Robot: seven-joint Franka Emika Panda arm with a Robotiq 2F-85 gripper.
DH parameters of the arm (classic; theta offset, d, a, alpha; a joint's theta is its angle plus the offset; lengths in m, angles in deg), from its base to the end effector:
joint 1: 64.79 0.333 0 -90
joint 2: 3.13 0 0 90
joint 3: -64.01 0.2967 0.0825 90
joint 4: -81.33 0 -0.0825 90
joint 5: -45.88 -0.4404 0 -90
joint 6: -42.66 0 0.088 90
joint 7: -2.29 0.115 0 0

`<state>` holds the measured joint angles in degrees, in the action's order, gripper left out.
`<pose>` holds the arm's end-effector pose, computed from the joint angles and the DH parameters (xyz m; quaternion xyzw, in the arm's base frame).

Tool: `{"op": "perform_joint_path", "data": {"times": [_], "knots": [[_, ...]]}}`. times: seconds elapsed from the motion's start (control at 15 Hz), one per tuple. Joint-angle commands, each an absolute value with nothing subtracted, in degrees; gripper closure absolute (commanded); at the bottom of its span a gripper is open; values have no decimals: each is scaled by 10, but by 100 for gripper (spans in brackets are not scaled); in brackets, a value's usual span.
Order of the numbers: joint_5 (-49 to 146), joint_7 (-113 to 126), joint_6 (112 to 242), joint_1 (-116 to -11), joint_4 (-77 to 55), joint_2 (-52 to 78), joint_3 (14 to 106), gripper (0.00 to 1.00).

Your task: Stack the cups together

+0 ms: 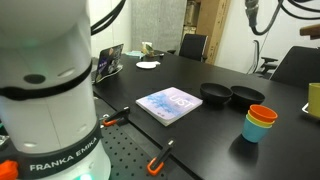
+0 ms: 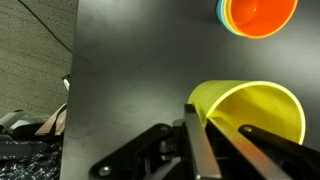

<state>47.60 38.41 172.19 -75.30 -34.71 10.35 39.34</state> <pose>0.5161 -0.3627 0.2841 0.8198 -0.5693 0.0108 0.0602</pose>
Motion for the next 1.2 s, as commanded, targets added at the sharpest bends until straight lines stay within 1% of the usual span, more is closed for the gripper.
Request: {"op": "perform_joint_path", "data": {"times": [0.0, 0.4, 1.13], "knots": [[453, 334, 1694, -763, -376, 54, 437, 97], [390, 285, 1724, -762, -405, 66, 479, 97], [381, 272, 1733, -766, -394, 116, 484, 97]]}}
